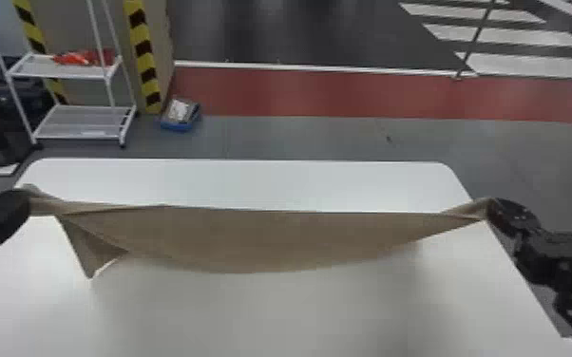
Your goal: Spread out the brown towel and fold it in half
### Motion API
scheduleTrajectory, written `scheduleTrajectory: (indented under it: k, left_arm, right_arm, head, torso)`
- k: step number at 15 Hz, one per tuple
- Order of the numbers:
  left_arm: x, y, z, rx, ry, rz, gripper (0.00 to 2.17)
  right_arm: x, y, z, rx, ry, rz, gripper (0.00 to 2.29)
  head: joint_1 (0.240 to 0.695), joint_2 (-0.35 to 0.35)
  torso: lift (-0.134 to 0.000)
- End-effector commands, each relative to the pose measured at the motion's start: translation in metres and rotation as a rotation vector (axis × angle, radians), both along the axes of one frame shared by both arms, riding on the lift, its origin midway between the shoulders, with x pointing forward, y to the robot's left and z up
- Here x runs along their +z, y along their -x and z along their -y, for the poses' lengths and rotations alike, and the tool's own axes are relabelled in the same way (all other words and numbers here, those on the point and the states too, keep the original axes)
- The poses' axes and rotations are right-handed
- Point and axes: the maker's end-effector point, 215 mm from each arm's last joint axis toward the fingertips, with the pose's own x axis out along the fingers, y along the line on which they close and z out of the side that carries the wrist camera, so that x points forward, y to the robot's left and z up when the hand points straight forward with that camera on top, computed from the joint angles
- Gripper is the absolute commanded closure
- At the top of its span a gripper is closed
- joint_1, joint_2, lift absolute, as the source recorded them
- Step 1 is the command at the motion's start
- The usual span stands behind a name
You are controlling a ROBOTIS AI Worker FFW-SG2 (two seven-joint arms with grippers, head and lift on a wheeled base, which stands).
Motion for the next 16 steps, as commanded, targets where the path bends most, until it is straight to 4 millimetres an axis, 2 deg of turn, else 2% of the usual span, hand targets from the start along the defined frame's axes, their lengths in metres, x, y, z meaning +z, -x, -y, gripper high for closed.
scheduleTrajectory:
  k: [1, 2, 3, 6, 8, 9, 11, 12, 13, 14, 15, 16]
  left_arm:
    - [-0.009, -0.02, -0.015, 0.032, 0.029, -0.05, 1.38]
    - [-0.019, -0.036, -0.023, 0.046, 0.051, -0.074, 1.38]
    - [-0.02, -0.057, -0.028, 0.052, 0.073, -0.067, 1.38]
    - [-0.027, -0.115, -0.036, 0.05, 0.115, -0.106, 1.38]
    - [-0.022, -0.162, -0.041, 0.038, 0.118, -0.112, 1.38]
    - [-0.006, -0.185, -0.041, 0.023, 0.128, -0.083, 1.38]
    - [0.036, -0.211, -0.036, -0.008, 0.146, -0.004, 1.38]
    - [0.053, -0.216, -0.03, -0.029, 0.169, 0.027, 1.38]
    - [0.054, -0.216, -0.022, -0.058, 0.183, 0.023, 1.38]
    - [0.046, -0.208, -0.017, -0.072, 0.182, 0.006, 1.38]
    - [0.031, -0.192, -0.01, -0.09, 0.181, -0.018, 1.38]
    - [0.011, -0.168, -0.005, -0.094, 0.164, -0.04, 1.38]
  right_arm:
    - [0.01, -0.043, -0.007, -0.005, -0.039, -0.033, 1.32]
    - [0.016, -0.067, -0.016, 0.012, -0.028, -0.032, 1.31]
    - [0.02, -0.09, -0.026, 0.024, -0.019, -0.033, 1.32]
    - [0.032, -0.141, -0.049, 0.052, -0.004, -0.031, 1.31]
    - [0.055, -0.168, -0.055, 0.053, 0.024, 0.013, 1.32]
    - [0.075, -0.182, -0.057, 0.056, 0.06, 0.058, 1.32]
    - [0.109, -0.196, -0.052, 0.058, 0.069, 0.108, 1.31]
    - [0.119, -0.198, -0.051, 0.067, 0.069, 0.125, 1.32]
    - [0.122, -0.196, -0.051, 0.079, 0.076, 0.14, 1.32]
    - [0.117, -0.186, -0.048, 0.091, 0.097, 0.15, 1.31]
    - [0.108, -0.169, -0.037, 0.09, 0.119, 0.16, 1.32]
    - [0.087, -0.146, -0.022, 0.085, 0.141, 0.144, 1.32]
  head:
    - [0.695, -0.111]
    - [0.695, -0.099]
    - [0.695, -0.088]
    - [0.693, -0.041]
    - [0.642, -0.011]
    - [0.624, -0.005]
    - [0.581, 0.003]
    - [0.554, 0.004]
    - [0.503, 0.002]
    - [0.482, -0.003]
    - [0.473, -0.007]
    - [0.472, -0.013]
  torso:
    - [-0.057]
    - [-0.057]
    - [-0.057]
    - [-0.057]
    - [-0.057]
    - [-0.057]
    - [-0.057]
    - [-0.057]
    - [-0.057]
    - [-0.057]
    - [-0.057]
    - [-0.057]
